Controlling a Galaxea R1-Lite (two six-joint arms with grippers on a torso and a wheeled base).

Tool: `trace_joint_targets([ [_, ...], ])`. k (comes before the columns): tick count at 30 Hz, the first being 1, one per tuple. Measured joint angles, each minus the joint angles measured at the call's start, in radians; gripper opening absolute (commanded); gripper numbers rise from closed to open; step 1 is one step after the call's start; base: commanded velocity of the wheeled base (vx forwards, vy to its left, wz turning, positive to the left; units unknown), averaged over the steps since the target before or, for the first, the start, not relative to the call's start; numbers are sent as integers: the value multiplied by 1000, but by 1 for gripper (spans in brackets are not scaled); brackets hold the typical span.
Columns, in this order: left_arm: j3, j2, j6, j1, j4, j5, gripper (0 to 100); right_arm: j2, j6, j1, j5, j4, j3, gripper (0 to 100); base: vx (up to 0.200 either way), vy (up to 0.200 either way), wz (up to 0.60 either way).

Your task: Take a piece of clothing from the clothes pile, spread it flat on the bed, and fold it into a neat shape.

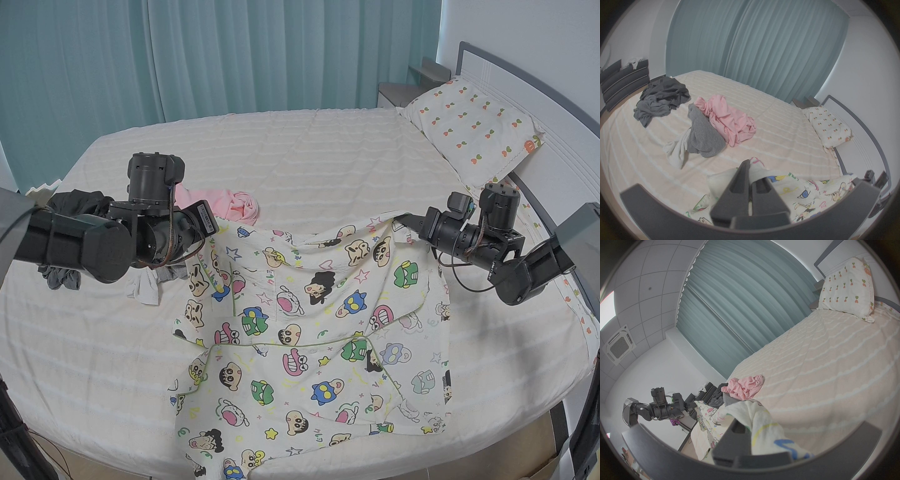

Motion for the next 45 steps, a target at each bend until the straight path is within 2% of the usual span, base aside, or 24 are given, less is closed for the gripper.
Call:
trace_joint_targets([
  [9, -131, 191, -53, 39, -2, 3, 0, 144, 1, -18, -4, 21, -136, 0, 0, 0, 0],
  [10, -143, 211, -54, 43, -2, 3, 0, 157, 1, -23, -4, 31, -151, 100, 0, 0, 0],
  [11, -152, 228, -55, 45, -2, 3, 0, 168, 1, -27, -4, 39, -164, 100, 0, 0, 0],
  [12, -162, 244, -55, 48, -4, 3, 100, 178, 1, -30, -4, 46, -176, 100, 0, 0, 0],
  [17, -219, 339, -56, 64, -48, 26, 100, 235, 1, -45, -4, 68, -232, 100, 0, 0, 0],
  [21, -290, 414, -55, 79, -80, 95, 100, 282, 14, -52, -17, 70, -264, 100, 0, 0, 0],
  [26, -408, 497, -53, 103, -99, 166, 100, 322, 102, -70, -74, 69, -308, 100, 0, 0, 0],
  [30, -457, 535, -34, 123, -102, 178, 100, 330, 121, -103, -90, 69, -307, 100, 0, 0, 0],
  [33, -468, 547, 20, 134, -99, 179, 100, 321, 123, -124, -89, 71, -277, 100, 0, 0, 0],
  [39, -483, 550, 111, 173, -100, 179, 100, 269, 119, -166, -37, 72, -147, 100, 0, 0, 0],
  [42, -493, 534, 105, 193, -96, 178, 100, 234, 106, -193, 15, 74, -58, 100, 0, 0, 0],
  [45, -496, 495, 60, 211, -64, 174, 100, 199, 74, -216, 66, 75, 33, 100, 0, 0, 0],
])
